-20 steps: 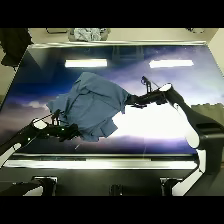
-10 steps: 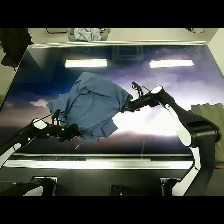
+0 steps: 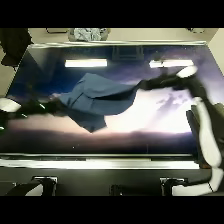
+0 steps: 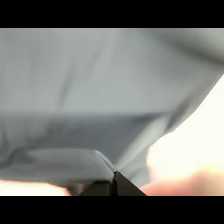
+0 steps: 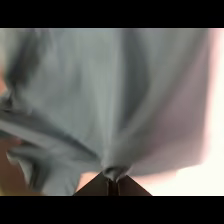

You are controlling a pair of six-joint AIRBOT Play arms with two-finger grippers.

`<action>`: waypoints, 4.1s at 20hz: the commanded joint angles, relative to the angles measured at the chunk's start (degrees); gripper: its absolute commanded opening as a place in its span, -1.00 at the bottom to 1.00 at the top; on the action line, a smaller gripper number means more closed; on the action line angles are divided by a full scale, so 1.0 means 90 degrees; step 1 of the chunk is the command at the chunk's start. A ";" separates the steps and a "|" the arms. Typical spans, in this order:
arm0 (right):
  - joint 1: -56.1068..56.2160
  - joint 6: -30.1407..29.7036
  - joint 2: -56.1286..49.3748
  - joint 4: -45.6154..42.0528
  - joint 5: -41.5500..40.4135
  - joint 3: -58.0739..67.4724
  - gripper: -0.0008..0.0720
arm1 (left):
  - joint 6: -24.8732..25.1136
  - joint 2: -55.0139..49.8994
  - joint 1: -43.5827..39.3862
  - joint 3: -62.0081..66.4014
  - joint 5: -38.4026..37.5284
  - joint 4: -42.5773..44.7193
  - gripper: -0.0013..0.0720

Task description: Fold the shirts.

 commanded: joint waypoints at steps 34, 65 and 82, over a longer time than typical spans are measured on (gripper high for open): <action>-0.1955 0.1965 -0.1083 -0.1156 -0.0318 0.1319 -0.86 | 0.0634 -0.3254 0.1285 0.3118 0.0090 -0.0862 -0.87; -0.2453 0.0612 0.0432 -0.3689 0.2285 -0.1498 0.66 | 0.0578 -0.3055 0.1173 0.0097 -0.1180 0.0306 0.22; -0.1953 0.0527 -0.0568 -0.2742 0.0804 -0.2305 0.40 | 0.0699 -0.2720 0.0855 0.0104 -0.0993 0.0233 -0.87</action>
